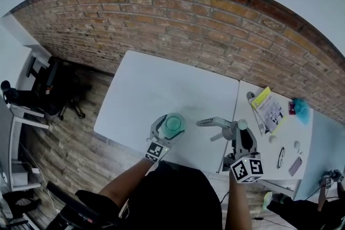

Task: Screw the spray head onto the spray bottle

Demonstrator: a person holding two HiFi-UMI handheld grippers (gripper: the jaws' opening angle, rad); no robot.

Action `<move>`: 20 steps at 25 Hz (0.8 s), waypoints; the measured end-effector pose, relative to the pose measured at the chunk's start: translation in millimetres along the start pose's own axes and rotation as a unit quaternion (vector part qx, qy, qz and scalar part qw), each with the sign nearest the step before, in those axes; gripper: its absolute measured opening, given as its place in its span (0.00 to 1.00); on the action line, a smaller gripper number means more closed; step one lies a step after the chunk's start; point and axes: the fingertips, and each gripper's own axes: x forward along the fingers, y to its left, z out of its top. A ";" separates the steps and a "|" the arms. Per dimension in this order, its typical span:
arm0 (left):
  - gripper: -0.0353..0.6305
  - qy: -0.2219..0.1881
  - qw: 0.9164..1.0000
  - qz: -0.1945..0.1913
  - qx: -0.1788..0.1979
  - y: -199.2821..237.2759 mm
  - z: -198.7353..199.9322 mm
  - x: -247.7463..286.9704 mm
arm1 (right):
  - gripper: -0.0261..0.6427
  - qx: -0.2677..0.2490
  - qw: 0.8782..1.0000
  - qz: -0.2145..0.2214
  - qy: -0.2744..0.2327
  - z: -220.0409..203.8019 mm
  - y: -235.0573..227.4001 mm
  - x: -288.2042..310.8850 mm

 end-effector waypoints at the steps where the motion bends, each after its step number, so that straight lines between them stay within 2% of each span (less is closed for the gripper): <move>1: 0.66 -0.001 1.000 0.001 0.000 0.6 0.0 -0.3 | 0.14 -0.008 1.000 0.002 -0.002 3.6 2.8 0.8; 12: 0.66 0.001 1.000 -0.010 -0.004 -1.8 -1.0 0.4 | 0.14 -0.052 0.998 0.014 -0.014 19.4 19.8 5.1; 15: 0.66 0.002 1.000 -0.006 -0.016 -1.3 0.8 -0.1 | 0.14 -0.047 0.998 0.017 -0.025 26.0 24.5 6.0; 20: 0.66 0.002 1.000 -0.008 -0.011 -1.6 -1.1 0.9 | 0.14 -0.046 0.998 0.025 -0.039 39.7 32.5 9.1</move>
